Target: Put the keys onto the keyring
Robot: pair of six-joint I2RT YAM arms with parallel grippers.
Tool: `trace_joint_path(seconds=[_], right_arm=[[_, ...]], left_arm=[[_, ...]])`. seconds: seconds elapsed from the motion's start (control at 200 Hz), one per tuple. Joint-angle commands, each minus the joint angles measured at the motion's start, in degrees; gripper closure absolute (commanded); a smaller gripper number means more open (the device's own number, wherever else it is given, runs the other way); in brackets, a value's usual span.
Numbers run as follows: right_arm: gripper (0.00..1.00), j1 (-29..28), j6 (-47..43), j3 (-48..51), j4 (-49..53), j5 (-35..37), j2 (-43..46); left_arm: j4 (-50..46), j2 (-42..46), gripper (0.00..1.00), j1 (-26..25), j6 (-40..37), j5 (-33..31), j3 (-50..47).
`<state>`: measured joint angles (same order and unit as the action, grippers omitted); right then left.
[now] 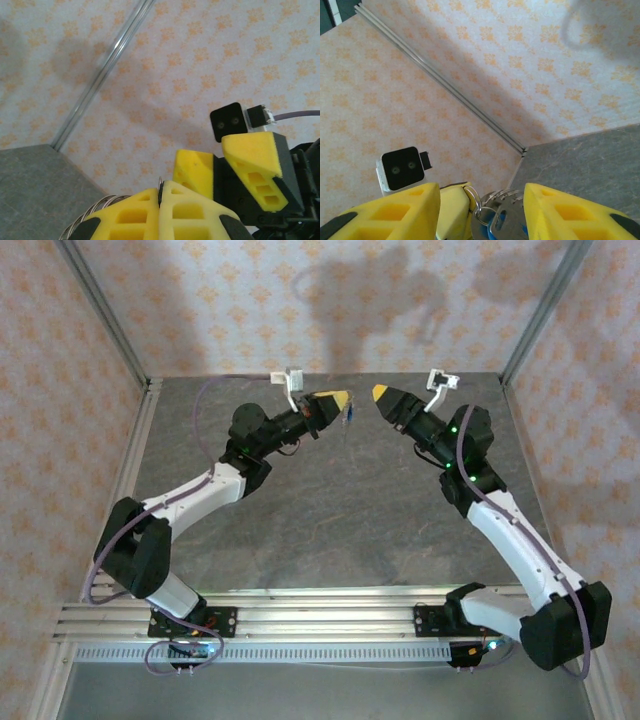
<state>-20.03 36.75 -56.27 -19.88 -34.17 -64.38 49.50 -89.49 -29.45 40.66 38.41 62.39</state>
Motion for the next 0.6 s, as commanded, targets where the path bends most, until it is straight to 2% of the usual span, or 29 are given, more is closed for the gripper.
trace_joint_path(seconds=[0.0, 0.38, 0.596], right_arm=[[0.53, 0.3, 2.2, -2.0, -7.0, -2.5, -1.8], [0.55, -0.3, 8.3, -0.4, -16.6, -3.6, -6.8], [0.58, -2.4, 7.6, -0.3, -17.2, -3.7, -7.5]], left_arm=[[5.6, -0.7, 1.0, 0.5, 4.9, 2.3, 3.1], [6.5, -0.9, 1.0, -0.1, 6.8, 0.5, 3.7], [6.4, -1.3, 1.0, -0.8, 6.8, -0.2, 4.1]])
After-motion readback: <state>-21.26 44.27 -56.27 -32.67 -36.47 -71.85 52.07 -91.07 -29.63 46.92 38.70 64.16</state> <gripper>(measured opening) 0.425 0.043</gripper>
